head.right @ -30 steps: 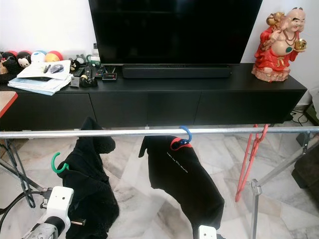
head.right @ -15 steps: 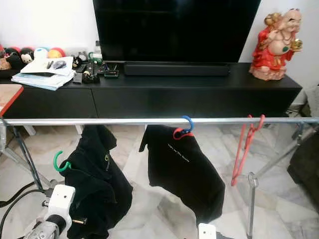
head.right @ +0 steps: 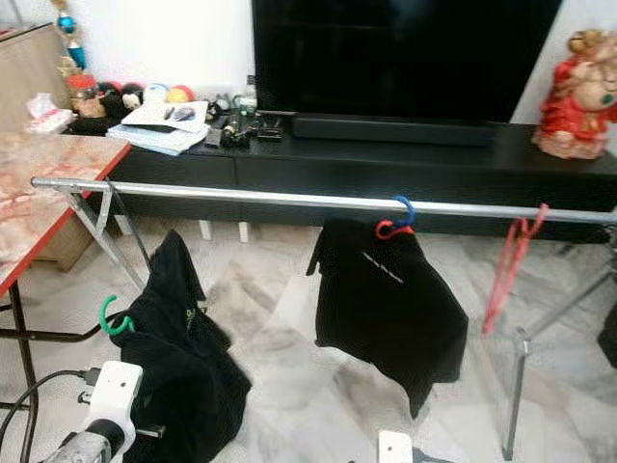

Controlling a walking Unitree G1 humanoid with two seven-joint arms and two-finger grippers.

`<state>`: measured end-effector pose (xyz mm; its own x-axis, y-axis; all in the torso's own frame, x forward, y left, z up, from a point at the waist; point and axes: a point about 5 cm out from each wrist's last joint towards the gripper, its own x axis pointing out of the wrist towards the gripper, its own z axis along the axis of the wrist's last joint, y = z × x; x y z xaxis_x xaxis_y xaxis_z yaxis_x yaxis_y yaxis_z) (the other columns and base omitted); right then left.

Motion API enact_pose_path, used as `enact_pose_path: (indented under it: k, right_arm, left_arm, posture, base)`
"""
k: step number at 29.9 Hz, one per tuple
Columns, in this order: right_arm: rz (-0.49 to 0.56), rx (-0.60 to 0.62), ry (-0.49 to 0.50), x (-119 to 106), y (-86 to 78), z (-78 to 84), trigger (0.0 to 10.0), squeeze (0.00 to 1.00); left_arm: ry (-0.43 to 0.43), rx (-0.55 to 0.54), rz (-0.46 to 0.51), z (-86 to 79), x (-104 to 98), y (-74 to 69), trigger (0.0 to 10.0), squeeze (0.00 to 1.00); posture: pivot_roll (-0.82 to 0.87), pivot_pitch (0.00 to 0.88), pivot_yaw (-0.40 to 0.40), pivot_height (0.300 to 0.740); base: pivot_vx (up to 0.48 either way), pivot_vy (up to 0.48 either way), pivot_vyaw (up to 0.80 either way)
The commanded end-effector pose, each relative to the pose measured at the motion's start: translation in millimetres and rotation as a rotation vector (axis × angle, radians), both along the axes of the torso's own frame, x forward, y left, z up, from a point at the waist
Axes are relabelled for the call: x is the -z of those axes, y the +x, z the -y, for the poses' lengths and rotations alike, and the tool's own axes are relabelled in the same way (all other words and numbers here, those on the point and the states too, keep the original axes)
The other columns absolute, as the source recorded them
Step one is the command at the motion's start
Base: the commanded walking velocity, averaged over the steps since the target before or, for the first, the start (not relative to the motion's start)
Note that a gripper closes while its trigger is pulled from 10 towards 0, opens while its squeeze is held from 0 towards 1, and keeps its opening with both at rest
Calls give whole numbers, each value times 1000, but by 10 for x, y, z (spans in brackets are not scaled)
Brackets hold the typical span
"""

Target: Hang hanger

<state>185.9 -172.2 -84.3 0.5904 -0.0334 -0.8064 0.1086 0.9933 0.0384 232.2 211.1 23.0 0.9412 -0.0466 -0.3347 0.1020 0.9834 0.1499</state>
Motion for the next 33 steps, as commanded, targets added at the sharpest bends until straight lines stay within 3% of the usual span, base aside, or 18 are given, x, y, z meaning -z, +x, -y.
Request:
enact_pose_path:
  k: [1,33]
  right_arm:
    - [-4,6,0,11,-26,14,10000,0]
    - [-23,7,-2,30,-66,33,10000,0]
  left_arm:
    - [-1,0,38,-13,-72,18,10000,0]
    - [-19,58,32,-31,-126,21,10000,0]
  posture:
    - [155,58,-18,740]
    - [162,65,-22,740]
  base:
    - [-277,0,0]
    - [-281,0,0]
